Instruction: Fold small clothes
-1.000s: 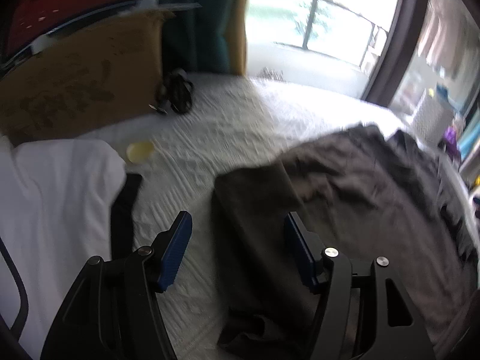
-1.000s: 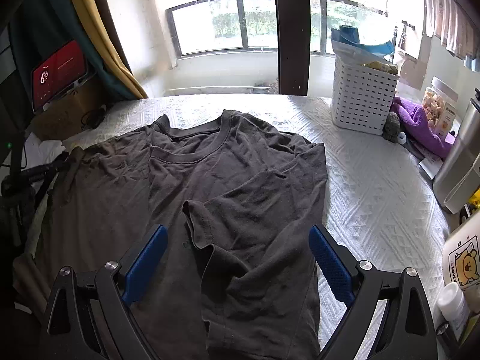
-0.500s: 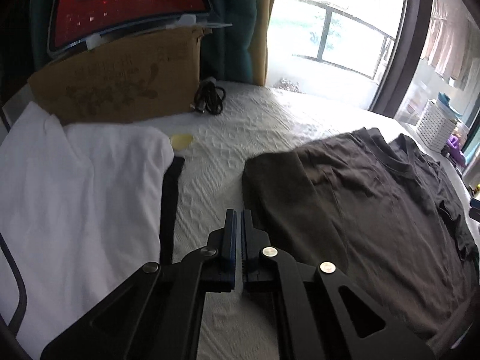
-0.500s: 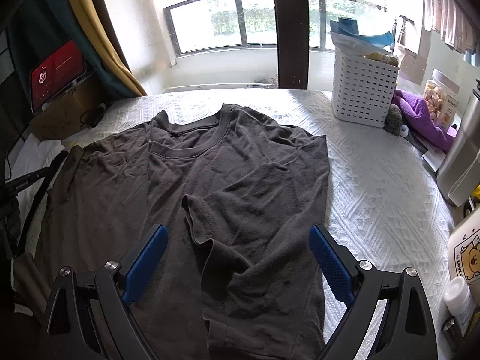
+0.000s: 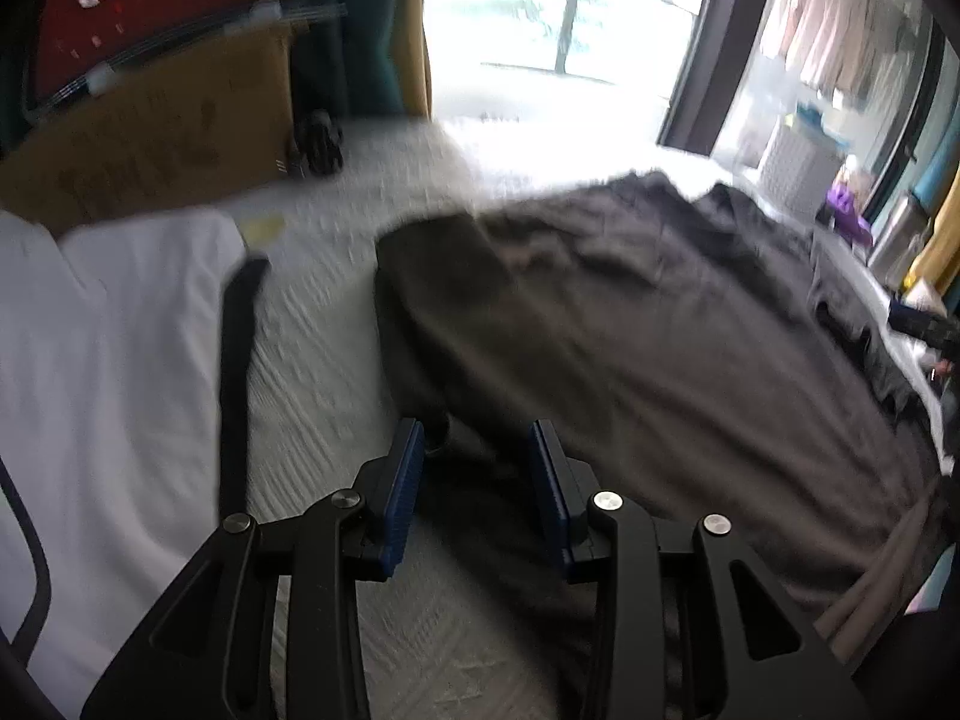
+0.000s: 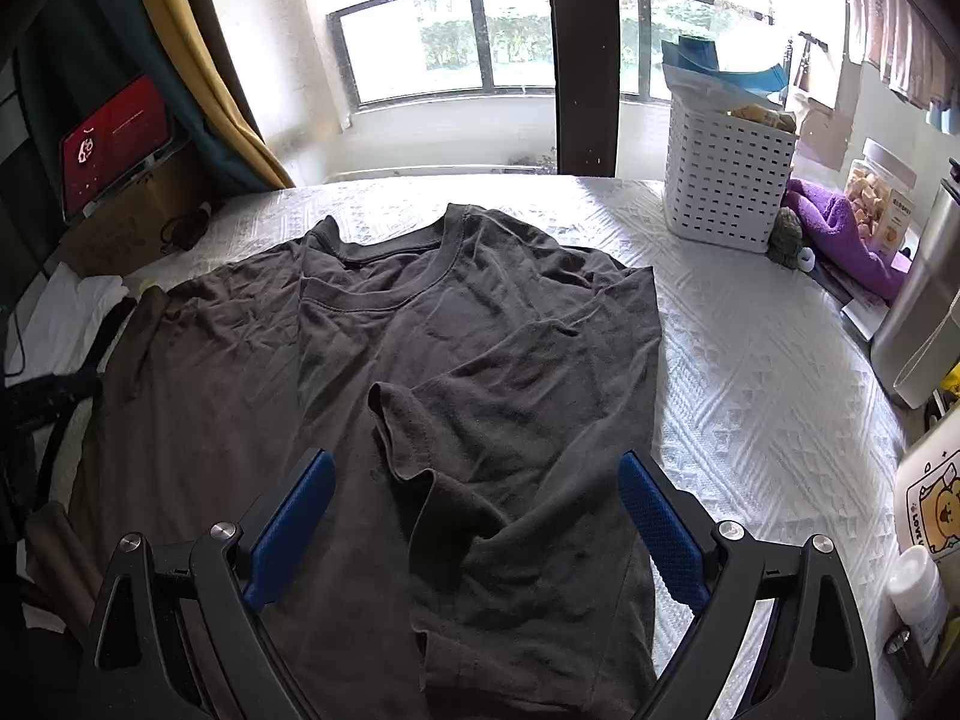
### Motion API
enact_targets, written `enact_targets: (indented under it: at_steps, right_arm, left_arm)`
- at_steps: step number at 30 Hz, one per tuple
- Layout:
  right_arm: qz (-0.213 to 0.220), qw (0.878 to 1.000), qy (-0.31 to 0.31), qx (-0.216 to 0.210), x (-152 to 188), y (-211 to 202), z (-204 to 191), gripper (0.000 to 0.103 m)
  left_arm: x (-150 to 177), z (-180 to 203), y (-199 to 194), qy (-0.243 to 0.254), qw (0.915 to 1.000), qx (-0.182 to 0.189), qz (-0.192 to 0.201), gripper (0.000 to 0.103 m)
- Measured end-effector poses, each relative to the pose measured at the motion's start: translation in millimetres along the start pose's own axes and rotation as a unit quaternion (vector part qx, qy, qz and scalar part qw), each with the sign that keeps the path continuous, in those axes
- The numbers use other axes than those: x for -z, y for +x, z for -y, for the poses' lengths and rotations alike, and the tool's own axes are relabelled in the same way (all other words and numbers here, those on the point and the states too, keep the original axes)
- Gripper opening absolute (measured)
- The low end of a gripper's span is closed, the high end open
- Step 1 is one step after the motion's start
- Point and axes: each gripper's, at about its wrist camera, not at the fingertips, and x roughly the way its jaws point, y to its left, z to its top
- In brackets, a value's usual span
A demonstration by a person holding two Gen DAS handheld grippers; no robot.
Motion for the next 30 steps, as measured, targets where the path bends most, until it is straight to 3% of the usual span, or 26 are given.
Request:
enact_targets:
  at_steps: [1, 3, 9, 11, 17, 18, 20, 22, 26, 28, 30]
  right_arm:
    - [0.001, 1.0, -0.001, 0.0, 0, -1, -2, 0.096]
    - [0.002, 1.0, -0.003, -0.001, 1, -3, -3, 0.096]
    - [0.002, 1.0, -0.005, -0.002, 3, -4, -6, 0.096]
    - [0.002, 1.0, -0.007, -0.005, 4, -4, -8, 0.096]
    - [0.0, 1.0, -0.016, -0.014, 5, 0, -13, 0.096]
    - [0.001, 1.0, -0.017, -0.015, 5, 1, -13, 0.096]
    - [0.003, 1.0, -0.017, -0.018, 5, 0, -13, 0.096]
    - [0.007, 1.0, -0.015, -0.02, 5, -2, -12, 0.096]
    - [0.009, 1.0, -0.002, -0.019, 8, -2, -3, 0.096]
    - [0.009, 1.0, 0.005, -0.018, 9, -1, 1, 0.096]
    - [0.01, 1.0, 0.01, -0.017, 8, -1, 3, 0.096]
  left_arm:
    - [3, 0, 3, 0.001, 1.0, -0.009, -0.003, 0.031]
    - [9, 1, 2, 0.01, 0.9997, -0.022, 0.002, 0.009]
    - [17, -2, -25, -0.014, 0.9979, -0.05, 0.038, 0.007]
    - [25, 5, -32, -0.014, 0.9973, -0.068, 0.025, 0.007]
    - [44, 13, -40, -0.026, 0.9969, -0.073, -0.012, 0.008]
    - [43, 11, -41, -0.03, 0.9967, -0.075, -0.013, 0.011]
    - [40, 7, -45, -0.044, 0.9955, -0.084, -0.013, 0.026]
    - [32, -2, -55, -0.059, 0.9944, -0.088, 0.003, 0.047]
    - [8, -17, -63, -0.07, 0.9943, -0.071, 0.039, 0.054]
    - [-11, -25, -55, -0.062, 0.9943, -0.067, 0.056, 0.065]
    - [-26, -29, -42, -0.047, 0.9952, -0.06, 0.061, 0.065]
